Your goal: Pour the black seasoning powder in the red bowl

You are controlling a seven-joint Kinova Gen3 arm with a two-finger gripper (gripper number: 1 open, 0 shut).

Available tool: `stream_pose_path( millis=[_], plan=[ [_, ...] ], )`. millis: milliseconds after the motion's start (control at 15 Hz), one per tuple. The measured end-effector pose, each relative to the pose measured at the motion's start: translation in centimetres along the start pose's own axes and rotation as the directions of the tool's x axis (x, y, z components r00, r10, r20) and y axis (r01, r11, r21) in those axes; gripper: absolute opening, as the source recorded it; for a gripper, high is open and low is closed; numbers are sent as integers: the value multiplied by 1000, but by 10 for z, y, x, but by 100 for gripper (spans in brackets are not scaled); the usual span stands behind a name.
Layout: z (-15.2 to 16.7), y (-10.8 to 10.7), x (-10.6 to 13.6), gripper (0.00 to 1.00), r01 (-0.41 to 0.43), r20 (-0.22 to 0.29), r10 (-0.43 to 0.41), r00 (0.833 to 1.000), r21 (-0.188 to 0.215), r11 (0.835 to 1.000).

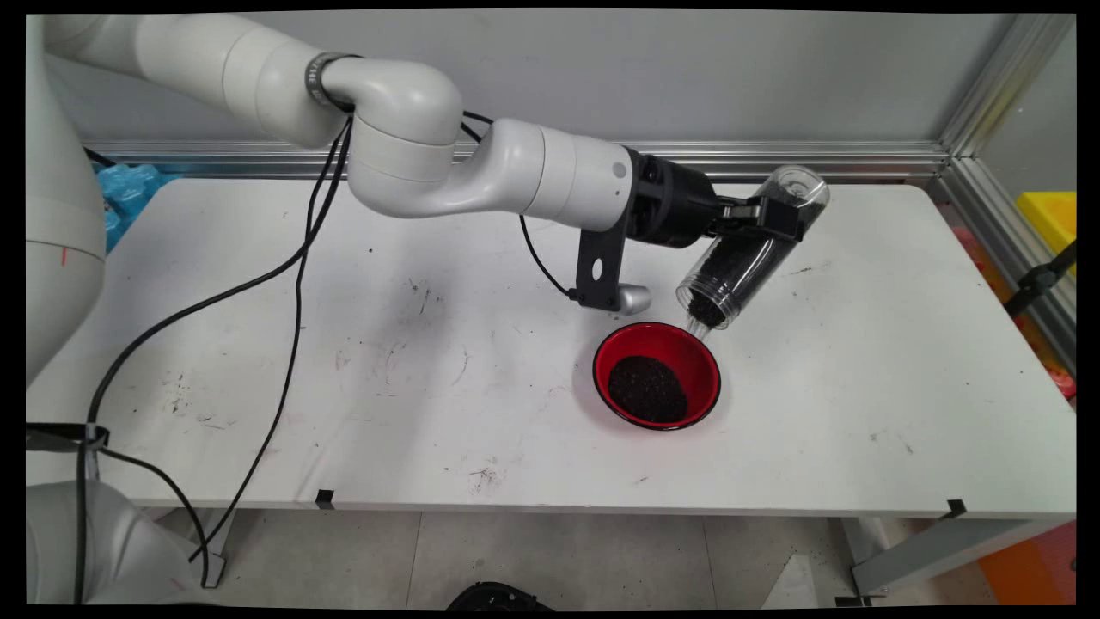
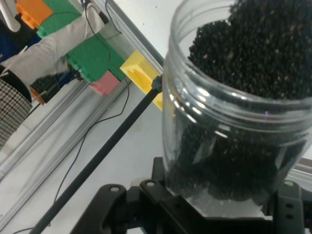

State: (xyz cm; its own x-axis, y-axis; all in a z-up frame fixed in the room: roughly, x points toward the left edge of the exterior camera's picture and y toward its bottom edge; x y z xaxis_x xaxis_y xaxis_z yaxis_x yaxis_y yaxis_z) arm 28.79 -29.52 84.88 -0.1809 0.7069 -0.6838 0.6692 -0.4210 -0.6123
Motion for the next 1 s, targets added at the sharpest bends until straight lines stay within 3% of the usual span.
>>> stream_pose_path(
  millis=[600, 1000],
  plan=[
    [-5, -4, -6, 0, 86, 1, -86, 996, -45, 995],
    [-11, 3, -12, 0, 231, 4, -232, 973, -103, 967]
  ],
)
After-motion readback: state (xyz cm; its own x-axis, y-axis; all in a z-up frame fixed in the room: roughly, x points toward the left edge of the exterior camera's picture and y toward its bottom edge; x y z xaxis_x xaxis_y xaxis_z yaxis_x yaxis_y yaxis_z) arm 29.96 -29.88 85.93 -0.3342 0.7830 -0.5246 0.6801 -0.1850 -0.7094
